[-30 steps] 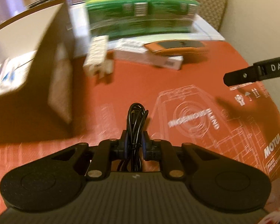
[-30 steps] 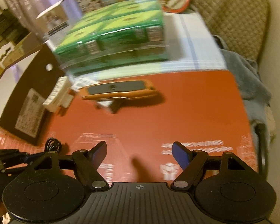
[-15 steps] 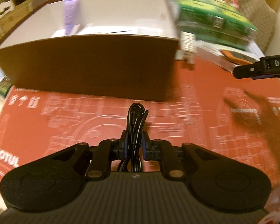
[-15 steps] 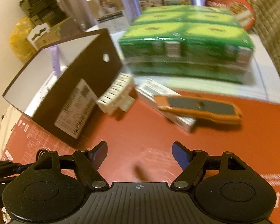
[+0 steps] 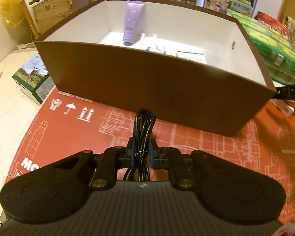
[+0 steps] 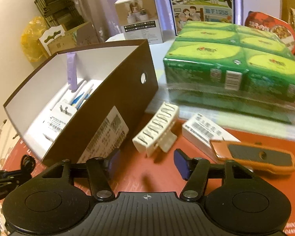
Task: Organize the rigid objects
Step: 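Grasp the white plastic rack with the right gripper while the left gripper holds the cable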
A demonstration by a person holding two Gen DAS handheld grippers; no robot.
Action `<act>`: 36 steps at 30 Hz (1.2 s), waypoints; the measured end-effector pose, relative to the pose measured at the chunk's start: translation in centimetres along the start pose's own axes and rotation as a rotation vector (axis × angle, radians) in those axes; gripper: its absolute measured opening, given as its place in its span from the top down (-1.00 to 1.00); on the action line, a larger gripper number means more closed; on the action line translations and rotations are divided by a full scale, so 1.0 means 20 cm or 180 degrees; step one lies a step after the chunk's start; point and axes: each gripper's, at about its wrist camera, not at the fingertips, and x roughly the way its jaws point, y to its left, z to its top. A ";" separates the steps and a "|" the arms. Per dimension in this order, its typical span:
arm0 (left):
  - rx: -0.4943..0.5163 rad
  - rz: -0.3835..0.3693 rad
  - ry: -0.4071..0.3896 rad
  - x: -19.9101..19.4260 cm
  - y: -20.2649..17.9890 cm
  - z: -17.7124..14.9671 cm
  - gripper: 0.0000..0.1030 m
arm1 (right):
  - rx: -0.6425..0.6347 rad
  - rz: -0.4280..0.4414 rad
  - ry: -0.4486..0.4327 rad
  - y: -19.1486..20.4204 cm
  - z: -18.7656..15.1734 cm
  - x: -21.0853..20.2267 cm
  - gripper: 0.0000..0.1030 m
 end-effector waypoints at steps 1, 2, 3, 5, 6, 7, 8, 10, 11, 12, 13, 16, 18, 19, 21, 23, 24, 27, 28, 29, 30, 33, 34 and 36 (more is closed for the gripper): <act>-0.0014 0.0004 -0.0004 0.01 0.01 0.01 0.79 | -0.0009 -0.0004 0.0003 0.01 0.01 0.03 -0.06; -0.0031 0.0011 -0.0006 0.01 0.02 0.01 0.79 | -0.0017 -0.0014 0.0003 0.01 0.02 0.04 -0.05; -0.0048 0.0017 -0.0007 0.01 0.03 0.02 0.79 | -0.0034 -0.0036 0.0006 0.02 0.02 0.06 -0.04; -0.0072 0.0023 -0.0006 0.02 0.05 0.02 0.79 | -0.0063 -0.0079 0.0028 0.03 0.03 0.10 -0.01; -0.0080 0.0032 -0.0005 0.02 0.06 0.02 0.79 | -0.0064 -0.0101 0.0044 0.03 0.03 0.12 0.00; -0.0089 0.0041 -0.0001 0.02 0.07 0.02 0.79 | -0.0058 -0.0117 0.0053 0.04 0.03 0.14 0.02; -0.0097 0.0048 0.0002 0.02 0.08 0.02 0.79 | -0.0053 -0.0136 0.0050 0.04 0.04 0.16 0.03; -0.0109 0.0063 0.0014 0.02 0.09 0.02 0.79 | -0.0051 -0.0204 0.0061 0.04 0.04 0.18 0.06; -0.0113 0.0067 0.0020 0.02 0.10 0.02 0.79 | -0.0040 -0.0228 0.0069 0.04 0.05 0.19 0.10; -0.0116 0.0074 0.0024 0.02 0.11 0.01 0.79 | -0.0021 -0.0227 0.0068 0.04 0.05 0.20 0.13; -0.0119 0.0077 0.0031 0.02 0.11 0.01 0.79 | -0.0013 -0.0227 0.0068 0.04 0.05 0.21 0.19; -0.0120 0.0078 0.0044 0.02 0.13 0.01 0.79 | -0.0071 -0.0272 0.0079 0.05 0.05 0.21 0.39; -0.0113 0.0076 0.0047 0.03 0.13 0.01 0.79 | -0.0098 -0.0279 0.0080 0.05 0.05 0.21 0.45; -0.0111 0.0073 0.0048 0.02 0.13 0.01 0.79 | -0.0104 -0.0277 0.0068 0.05 0.04 0.21 0.47; -0.0107 0.0062 0.0045 0.02 0.13 0.01 0.79 | -0.0125 -0.0273 0.0074 0.05 0.03 0.20 0.47; -0.0099 0.0053 0.0051 0.02 0.13 0.00 0.79 | -0.0151 -0.0263 0.0078 0.05 0.01 0.17 0.47; -0.0097 0.0046 0.0055 0.02 0.12 0.00 0.79 | -0.0166 -0.0257 0.0081 0.05 0.00 0.16 0.47; -0.0095 0.0022 0.0061 0.02 0.12 -0.01 0.79 | -0.0207 -0.0217 0.0103 0.05 -0.06 0.11 0.47; -0.0094 0.0012 0.0064 0.02 0.11 -0.01 0.79 | -0.0217 -0.0197 0.0119 0.05 -0.09 0.09 0.47; -0.0091 0.0004 0.0066 0.02 0.12 -0.01 0.79 | -0.0222 -0.0174 0.0134 0.04 -0.11 0.06 0.47; -0.0090 -0.0005 0.0068 0.01 0.11 -0.02 0.79 | -0.0225 -0.0148 0.0150 0.03 -0.14 0.03 0.47; -0.0081 -0.0027 0.0084 0.01 0.11 -0.03 0.79 | -0.0287 -0.0088 0.0221 0.01 -0.23 -0.06 0.47; -0.0079 -0.0033 0.0092 0.01 0.11 -0.04 0.79 | -0.0319 -0.0070 0.0248 0.00 -0.25 -0.09 0.47; -0.0080 -0.0051 0.0110 0.01 0.10 -0.05 0.79 | -0.0359 -0.0035 0.0327 -0.03 -0.31 -0.15 0.47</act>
